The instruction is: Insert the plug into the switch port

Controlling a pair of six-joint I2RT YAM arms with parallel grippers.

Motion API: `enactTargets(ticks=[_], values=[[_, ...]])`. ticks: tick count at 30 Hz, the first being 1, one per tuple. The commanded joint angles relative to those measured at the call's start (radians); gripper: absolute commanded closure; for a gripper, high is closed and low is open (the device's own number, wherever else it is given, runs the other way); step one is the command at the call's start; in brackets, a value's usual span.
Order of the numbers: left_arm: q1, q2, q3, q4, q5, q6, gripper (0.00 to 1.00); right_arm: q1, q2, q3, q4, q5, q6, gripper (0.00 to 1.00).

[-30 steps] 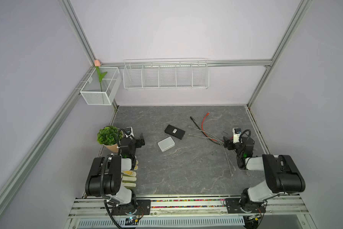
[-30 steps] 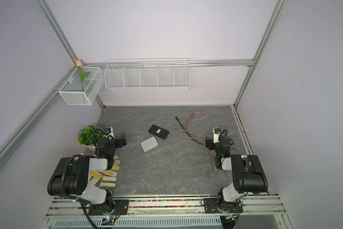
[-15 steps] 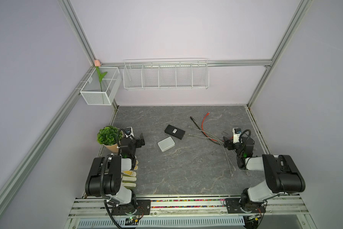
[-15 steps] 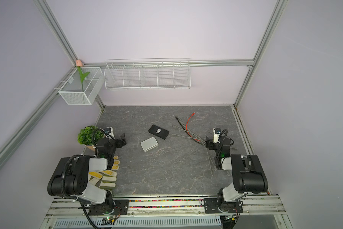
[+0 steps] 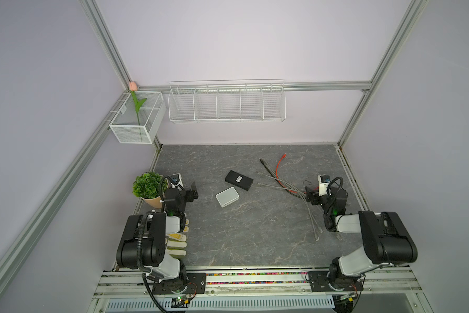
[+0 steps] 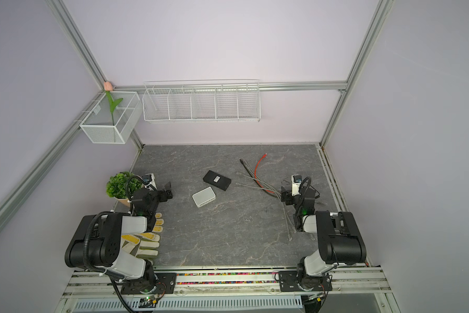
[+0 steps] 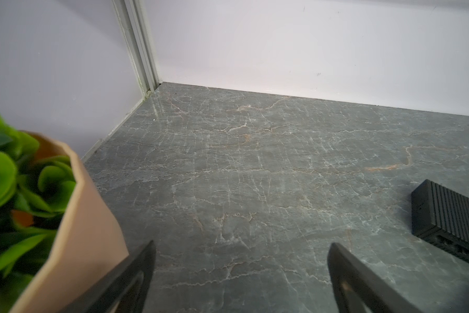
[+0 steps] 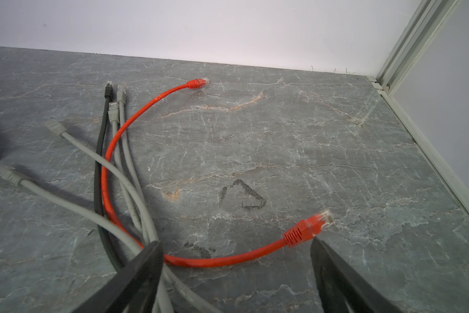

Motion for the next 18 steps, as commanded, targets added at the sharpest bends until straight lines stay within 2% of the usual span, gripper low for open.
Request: enactTargets(ticks=[1, 5, 8, 10, 12, 14, 18], values=[[0.003, 0.002, 0.019, 0.005, -0.007, 0.0, 0.01, -0.006, -0.018, 0.001, 0.012, -0.011, -0.003, 0.12], [0.001, 0.001, 0.02, 0.004, -0.016, 0.0, 0.01, -0.006, -0.017, 0.001, 0.01, -0.013, -0.004, 0.11], [-0.038, -0.001, 0.015, 0.009, -0.129, 0.011, 0.01, -0.006, -0.021, 0.008, 0.012, 0.009, 0.006, 0.11], [-0.067, -0.02, 0.012, 0.001, -0.209, 0.015, 0.01, -0.006, -0.077, 0.047, -0.109, 0.015, 0.008, 0.12], [-0.089, -0.077, 0.015, -0.048, -0.27, 0.018, 0.01, -0.004, -0.168, 0.126, -0.327, -0.018, -0.005, 0.12], [-0.114, -0.162, 0.067, -0.233, -0.334, 0.004, 0.01, 0.001, -0.238, 0.184, -0.452, -0.065, -0.027, 0.12], [-0.145, -0.313, 0.116, -0.433, -0.337, -0.059, 0.01, 0.065, -0.373, 0.247, -0.588, -0.125, -0.081, 0.12]])
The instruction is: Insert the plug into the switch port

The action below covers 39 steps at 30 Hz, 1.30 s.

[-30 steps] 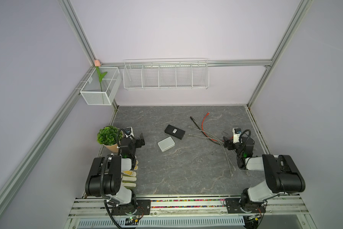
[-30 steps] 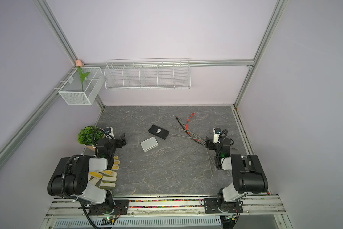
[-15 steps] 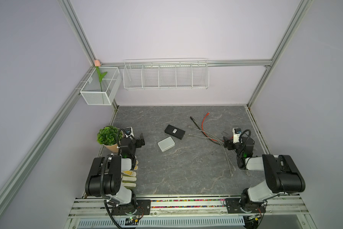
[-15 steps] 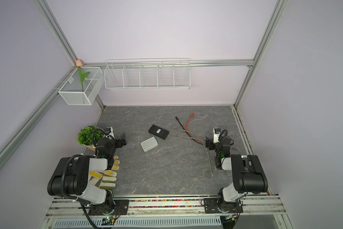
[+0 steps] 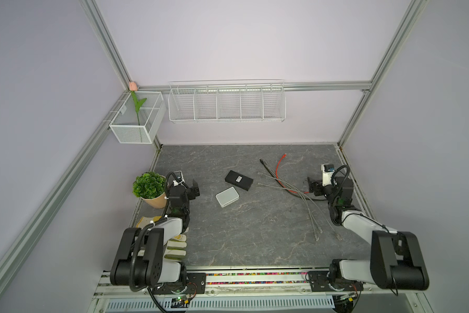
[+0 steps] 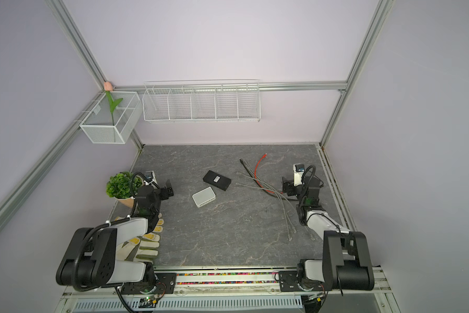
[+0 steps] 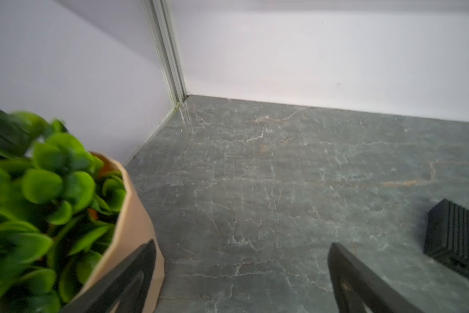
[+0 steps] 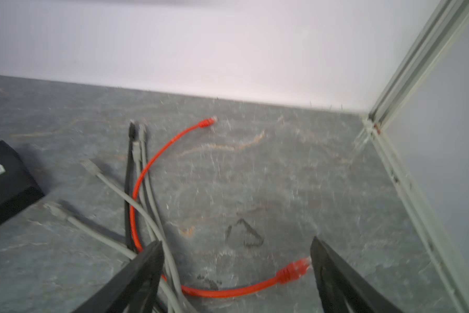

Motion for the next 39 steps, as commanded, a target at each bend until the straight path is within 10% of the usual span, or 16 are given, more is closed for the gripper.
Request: enactTargets(ticks=[1, 6, 8, 12, 22, 28, 39], values=[[-0.025, -0.122, 0.062, -0.215, -0.024, -0.064, 0.01, 0.079, -0.112, 0.06, -0.224, -0.056, -0.059, 0.12], [-0.112, -0.181, 0.187, -0.442, 0.12, -0.117, 0.0, 0.099, -0.071, 0.235, -0.683, 0.064, 0.563, 0.12], [-0.149, -0.136, 0.249, -0.501, 0.183, -0.138, 0.0, 0.138, 0.033, 0.286, -0.716, -0.119, 0.489, 0.12], [-0.16, 0.012, 0.336, -0.517, 0.376, -0.252, 0.04, 0.346, 0.089, 0.288, -0.721, 0.063, 0.406, 0.12], [-0.208, 0.267, 0.473, -0.627, 0.459, -0.285, 0.19, 0.457, 0.192, 0.297, -0.67, -0.04, 0.342, 0.02], [-0.209, 0.398, 0.539, -0.677, 0.515, -0.33, 0.32, 0.5, 0.277, 0.361, -0.652, -0.138, 0.329, 0.31], [-0.214, 0.466, 0.562, -0.781, 0.524, -0.328, 0.45, 0.619, 0.495, 0.536, -0.652, -0.158, 0.351, 0.45]])
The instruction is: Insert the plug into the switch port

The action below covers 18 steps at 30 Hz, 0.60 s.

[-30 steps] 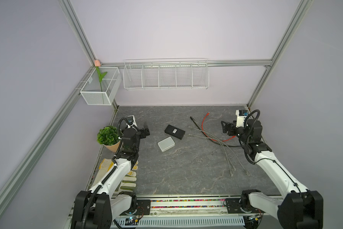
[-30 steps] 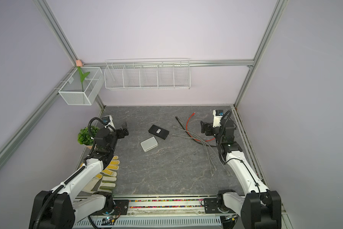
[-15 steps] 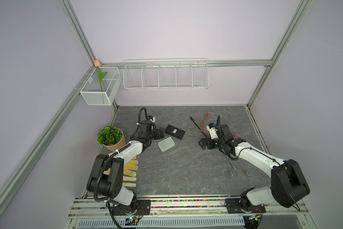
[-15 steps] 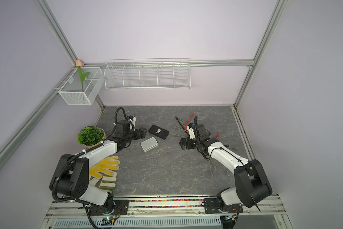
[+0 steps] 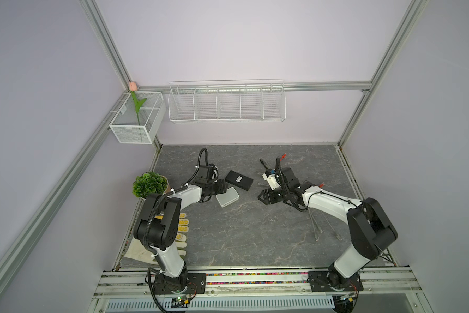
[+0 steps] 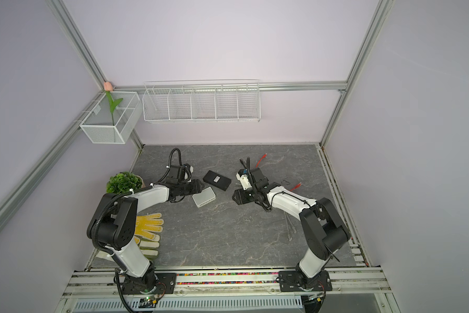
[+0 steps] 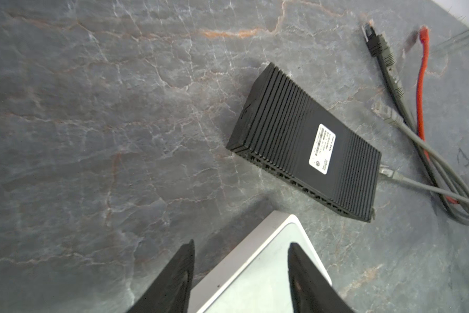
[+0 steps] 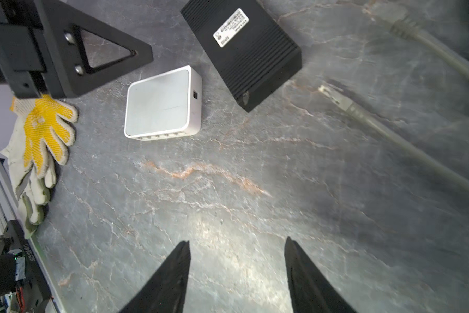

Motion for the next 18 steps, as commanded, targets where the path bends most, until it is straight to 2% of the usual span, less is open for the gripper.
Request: enactTargets(ticks=[1, 5, 18], values=[[-0.006, 0.02, 0.027, -0.065, 0.01, -0.004, 0.45, 0.05, 0.061, 0.062, 0.005, -0.022, 0.0, 0.47], [-0.007, 0.024, -0.004, -0.032, 0.039, -0.029, 0.45, 0.105, 0.134, 0.113, 0.0, 0.003, 0.0, 0.57], [-0.015, 0.035, -0.035, -0.056, 0.033, -0.032, 0.49, 0.127, 0.31, 0.22, 0.035, 0.024, 0.025, 0.57]])
